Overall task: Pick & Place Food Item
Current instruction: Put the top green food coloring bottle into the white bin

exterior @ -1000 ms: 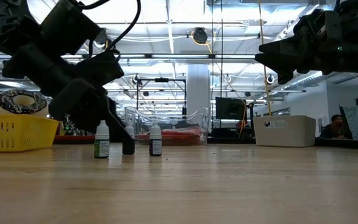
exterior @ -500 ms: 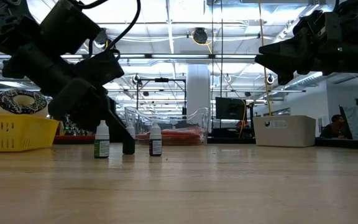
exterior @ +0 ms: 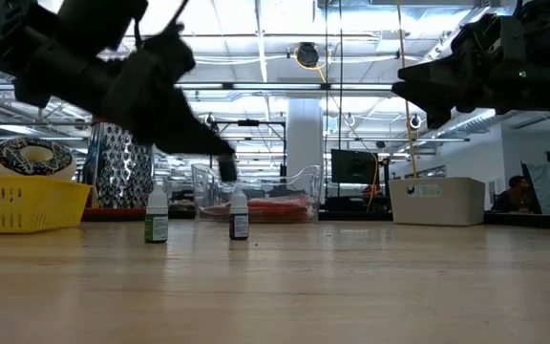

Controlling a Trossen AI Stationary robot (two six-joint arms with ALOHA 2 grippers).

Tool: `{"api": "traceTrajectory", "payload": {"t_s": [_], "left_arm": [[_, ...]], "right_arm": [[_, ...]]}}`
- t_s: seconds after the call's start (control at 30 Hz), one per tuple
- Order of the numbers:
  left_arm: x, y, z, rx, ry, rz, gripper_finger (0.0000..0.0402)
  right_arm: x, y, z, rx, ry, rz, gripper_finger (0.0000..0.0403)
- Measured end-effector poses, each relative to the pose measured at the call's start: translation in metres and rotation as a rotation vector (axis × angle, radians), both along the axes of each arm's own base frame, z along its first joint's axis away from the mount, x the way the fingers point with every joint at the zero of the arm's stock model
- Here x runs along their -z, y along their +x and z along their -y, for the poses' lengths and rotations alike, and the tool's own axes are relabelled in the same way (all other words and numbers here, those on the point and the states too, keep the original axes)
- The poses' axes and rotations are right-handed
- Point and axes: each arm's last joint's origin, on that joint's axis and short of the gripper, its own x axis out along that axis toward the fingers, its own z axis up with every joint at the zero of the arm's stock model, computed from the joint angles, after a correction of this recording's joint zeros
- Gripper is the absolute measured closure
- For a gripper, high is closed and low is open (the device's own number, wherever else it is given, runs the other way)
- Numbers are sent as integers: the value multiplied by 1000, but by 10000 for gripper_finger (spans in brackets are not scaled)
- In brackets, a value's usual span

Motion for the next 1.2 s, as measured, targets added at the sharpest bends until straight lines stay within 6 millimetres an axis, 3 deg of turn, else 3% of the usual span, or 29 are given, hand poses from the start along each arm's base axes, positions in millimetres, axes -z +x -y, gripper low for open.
{"api": "traceTrajectory", "payload": {"t_s": [0.23, 0.5, 0.8, 1.0, 1.2], "left_arm": [[-42, 7, 1, 21, 34, 196, 322], [-80, 26, 6, 52, 118, 302, 321], [-84, 32, 0, 44, 126, 258, 321], [-82, 32, 0, 44, 129, 235, 321], [-80, 32, 0, 45, 130, 221, 321]], "right_arm": [[-13, 7, -9, 2, -13, 49, 261], [-28, 45, -27, -17, -92, -53, 261], [-27, 104, -43, -52, -139, -143, 253], [-22, 137, -49, -58, -178, -169, 189], [-17, 152, -52, -85, -161, -183, 135]]}}
